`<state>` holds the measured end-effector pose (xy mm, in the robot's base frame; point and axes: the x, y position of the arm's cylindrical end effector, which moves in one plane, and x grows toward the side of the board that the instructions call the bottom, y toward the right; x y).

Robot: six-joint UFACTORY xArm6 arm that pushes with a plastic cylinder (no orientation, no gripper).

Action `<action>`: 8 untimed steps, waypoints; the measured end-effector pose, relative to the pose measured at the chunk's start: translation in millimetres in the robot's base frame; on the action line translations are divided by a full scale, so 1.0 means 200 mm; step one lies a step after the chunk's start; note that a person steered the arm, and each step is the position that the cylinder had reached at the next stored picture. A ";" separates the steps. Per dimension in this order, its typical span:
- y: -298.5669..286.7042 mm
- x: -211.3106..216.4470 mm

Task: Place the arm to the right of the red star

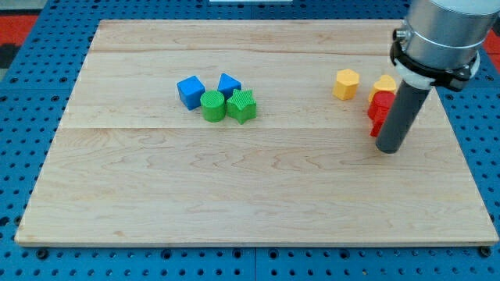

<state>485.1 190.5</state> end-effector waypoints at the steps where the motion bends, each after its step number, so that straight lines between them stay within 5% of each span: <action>1: 0.05 0.07; 8: 0.23 -0.16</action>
